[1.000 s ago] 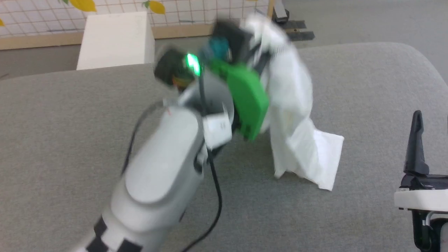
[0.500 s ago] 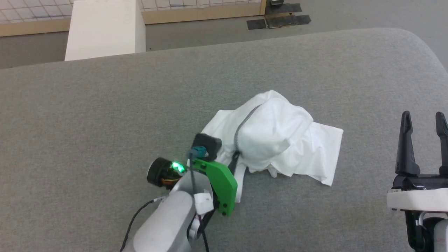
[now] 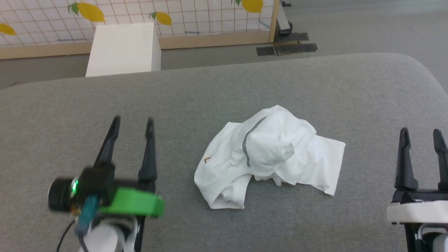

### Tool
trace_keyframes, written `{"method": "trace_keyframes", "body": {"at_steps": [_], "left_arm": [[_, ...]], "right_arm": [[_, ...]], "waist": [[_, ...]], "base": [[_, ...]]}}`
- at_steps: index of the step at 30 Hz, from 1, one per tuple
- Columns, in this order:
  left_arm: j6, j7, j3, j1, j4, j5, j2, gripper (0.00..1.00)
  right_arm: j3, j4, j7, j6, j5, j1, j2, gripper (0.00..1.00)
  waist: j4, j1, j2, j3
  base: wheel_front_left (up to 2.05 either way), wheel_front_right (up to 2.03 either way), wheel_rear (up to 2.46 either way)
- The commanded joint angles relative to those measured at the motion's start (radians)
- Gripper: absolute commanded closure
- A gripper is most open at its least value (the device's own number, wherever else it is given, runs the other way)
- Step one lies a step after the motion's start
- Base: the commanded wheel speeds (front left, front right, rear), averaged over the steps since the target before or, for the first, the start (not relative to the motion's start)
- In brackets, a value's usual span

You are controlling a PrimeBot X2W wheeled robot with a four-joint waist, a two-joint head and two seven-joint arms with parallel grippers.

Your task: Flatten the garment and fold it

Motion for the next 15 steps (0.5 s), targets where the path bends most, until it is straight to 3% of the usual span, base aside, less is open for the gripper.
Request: {"method": "trace_keyframes", "body": {"at_steps": [1,3,7,15], "left_arm": [[0.033,-0.02,0.007,0.067,-0.02,0.03,0.012,0.0],[0.066,-0.042,0.013,0.139,-0.038,0.059,0.023,0.0],[0.114,-0.071,0.054,0.248,-0.059,0.04,-0.027,0.0],[0.084,-0.075,0.069,0.278,-0.037,0.094,-0.091,0.0]], "right_arm": [[0.0,0.003,-0.006,-0.002,-0.001,0.017,0.001,0.0],[-0.005,0.005,-0.006,-0.002,0.002,0.031,0.001,0.0],[-0.003,0.006,-0.006,-0.002,0.007,0.052,0.001,0.0],[0.002,-0.006,0.014,-0.002,0.01,0.027,0.001,0.0]], "waist": [[0.002,0.0,0.0,-0.008],[0.003,0.0,0.0,-0.009],[0.004,0.0,0.0,-0.001],[0.016,0.0,0.0,0.036]], "base": [[0.0,0.0,0.0],[0.0,0.0,0.0],[0.0,0.0,0.0],[0.0,0.0,0.0]]}}
